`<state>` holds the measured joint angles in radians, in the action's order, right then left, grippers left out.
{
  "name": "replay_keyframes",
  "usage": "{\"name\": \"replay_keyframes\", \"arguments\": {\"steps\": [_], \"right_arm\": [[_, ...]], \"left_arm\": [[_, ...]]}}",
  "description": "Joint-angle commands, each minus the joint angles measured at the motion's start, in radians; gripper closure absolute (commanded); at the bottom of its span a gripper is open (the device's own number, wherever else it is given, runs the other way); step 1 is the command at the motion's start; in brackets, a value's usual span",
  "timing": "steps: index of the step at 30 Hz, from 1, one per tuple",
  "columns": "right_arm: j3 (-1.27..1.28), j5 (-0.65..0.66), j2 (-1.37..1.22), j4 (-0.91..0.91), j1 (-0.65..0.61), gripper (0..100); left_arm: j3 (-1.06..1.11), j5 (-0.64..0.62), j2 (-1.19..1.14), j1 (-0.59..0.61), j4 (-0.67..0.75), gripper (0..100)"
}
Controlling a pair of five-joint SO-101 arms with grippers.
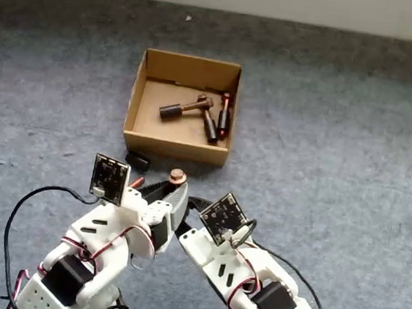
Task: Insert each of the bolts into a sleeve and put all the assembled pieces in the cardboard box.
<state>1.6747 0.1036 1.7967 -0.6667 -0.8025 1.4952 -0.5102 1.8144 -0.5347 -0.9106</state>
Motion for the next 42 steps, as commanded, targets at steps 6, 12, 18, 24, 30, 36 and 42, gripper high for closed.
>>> {"name": "replay_keyframes", "arguments": {"steps": [6,12,18,24,30,36,42], "right_arm": [[0.15,0.002,0.015,0.077,0.085,99.4],[0.15,0.002,0.015,0.077,0.085,99.4],[0.15,0.002,0.015,0.076,0.087,99.4],[0.15,0.002,0.015,0.073,0.088,99.4],[0.15,0.002,0.013,0.071,0.16,99.4],[0.15,0.002,0.004,0.07,0.248,99.4],[0.15,0.002,0.004,0.07,0.306,99.4]], "left_arm": [[0.001,0.014,0.001,-0.021,-0.091,86],[-0.047,0.009,0.001,-0.021,-0.193,74],[-0.059,0.008,0.002,-0.012,-0.199,74],[-0.114,0.006,0.004,0.079,-0.201,74],[-0.205,0.005,0.004,0.3,-0.199,74],[-0.209,0.006,0.002,0.414,-0.203,74],[-0.182,0.015,0.002,0.545,-0.203,81]]}}
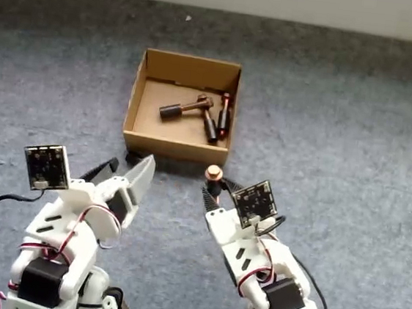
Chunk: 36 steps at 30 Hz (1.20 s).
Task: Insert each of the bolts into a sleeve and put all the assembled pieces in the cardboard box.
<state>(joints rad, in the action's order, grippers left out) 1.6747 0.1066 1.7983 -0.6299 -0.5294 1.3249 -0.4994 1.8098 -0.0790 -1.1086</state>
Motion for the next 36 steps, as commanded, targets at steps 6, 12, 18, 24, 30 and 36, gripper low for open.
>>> {"name": "replay_keyframes", "arguments": {"steps": [6,12,18,24,30,36], "right_arm": [[0.15,-0.005,0.005,0.033,0.051,99.4],[0.15,-0.106,0.004,0.035,0.122,99.4],[0.036,-0.066,0.001,0.039,0.127,99.4],[-0.147,-0.055,-0.019,0.054,0.028,99.4],[-0.263,-0.055,-0.275,0.328,-0.005,99.4],[-0.414,-0.055,-0.693,0.604,-0.005,99.4]], "left_arm": [[0.113,0.109,0.007,0.223,-0.003,99],[0.24,0.117,0.007,0.308,0.002,99],[0.318,0.118,0.007,0.314,0.003,99],[0.357,0.19,0.007,0.308,0.003,99],[0.36,0.192,0.007,0.305,0.003,99],[0.363,0.193,0.007,0.277,0.003,99]]}}
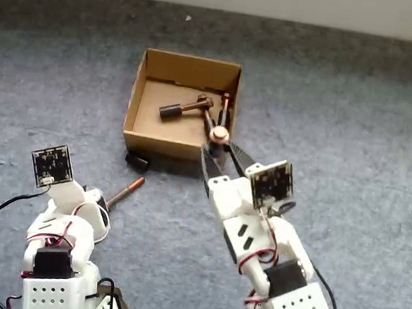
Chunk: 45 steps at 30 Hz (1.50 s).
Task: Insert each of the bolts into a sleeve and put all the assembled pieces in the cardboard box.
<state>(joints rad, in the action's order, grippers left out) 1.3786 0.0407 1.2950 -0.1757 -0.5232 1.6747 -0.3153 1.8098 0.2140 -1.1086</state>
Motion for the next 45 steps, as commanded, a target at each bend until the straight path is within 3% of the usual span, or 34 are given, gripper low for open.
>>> {"name": "replay_keyframes", "arguments": {"steps": [1,15,21,27,32,36,42,45], "right_arm": [[-0.139,0.011,-0.259,0.202,-0.012,99.4],[-0.289,0.009,-1.104,0.863,-0.005,99.3],[-0.348,0.009,-1.264,0.895,0.018,97.8],[-0.343,0.006,-1.262,0.894,0.031,80.5],[-0.337,0.008,-1.198,0.894,0.019,80.4],[-0.259,0.003,-1.015,0.742,0.007,80.4],[-0.24,0.003,-0.765,0.225,-0.117,80.4],[-0.291,0.008,-0.75,0.062,-0.211,80.4]], "left_arm": [[0.013,0.009,0.007,-0.016,0.003,99],[0.021,0.011,0.007,-0.018,0.003,99],[0.021,0.011,0.007,-0.018,0.003,99],[0.021,0.011,0.007,-0.018,0.003,99],[0.018,0.011,0.007,-0.01,0.003,99],[0.013,0.011,0.008,0.031,0.012,99],[0.004,0.011,0.007,0.133,0.08,99],[0.007,0.011,0.007,0.145,0.089,99]]}}
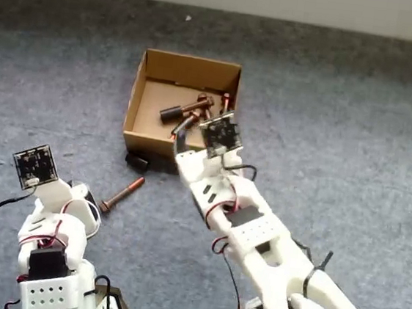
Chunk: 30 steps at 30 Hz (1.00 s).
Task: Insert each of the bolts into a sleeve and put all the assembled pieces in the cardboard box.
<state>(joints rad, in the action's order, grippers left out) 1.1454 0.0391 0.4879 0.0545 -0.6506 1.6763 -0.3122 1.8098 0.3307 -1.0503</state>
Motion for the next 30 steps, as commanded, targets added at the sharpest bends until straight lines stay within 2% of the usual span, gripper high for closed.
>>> {"name": "replay_keyframes", "arguments": {"steps": [1,6,11,14,19,28,30], "right_arm": [[-0.076,0.009,0.042,-0.205,-0.113,80.4],[-0.243,0.011,-0.14,-0.332,-0.206,80.4],[-0.472,0.014,-0.371,-0.423,-0.219,80.4],[-0.595,0.087,-0.47,-0.475,-0.222,80.4],[-0.723,0.181,-0.601,-0.486,-0.234,80.4],[-0.883,0.186,-0.811,-0.489,-0.203,80.7],[-0.891,0.186,-0.839,-0.524,-0.196,85.1]], "left_arm": [[0.008,0.008,0.007,0.025,0.031,99],[0.01,0.006,0.007,0.024,0.031,99],[0.01,0.006,0.007,0.024,0.031,99],[0.012,0.006,0.007,0.024,0.031,99],[0.012,0.006,0.007,0.022,0.031,99],[0.013,0.006,0.007,0.022,0.031,99],[0.013,0.006,0.007,0.021,0.031,99]]}}
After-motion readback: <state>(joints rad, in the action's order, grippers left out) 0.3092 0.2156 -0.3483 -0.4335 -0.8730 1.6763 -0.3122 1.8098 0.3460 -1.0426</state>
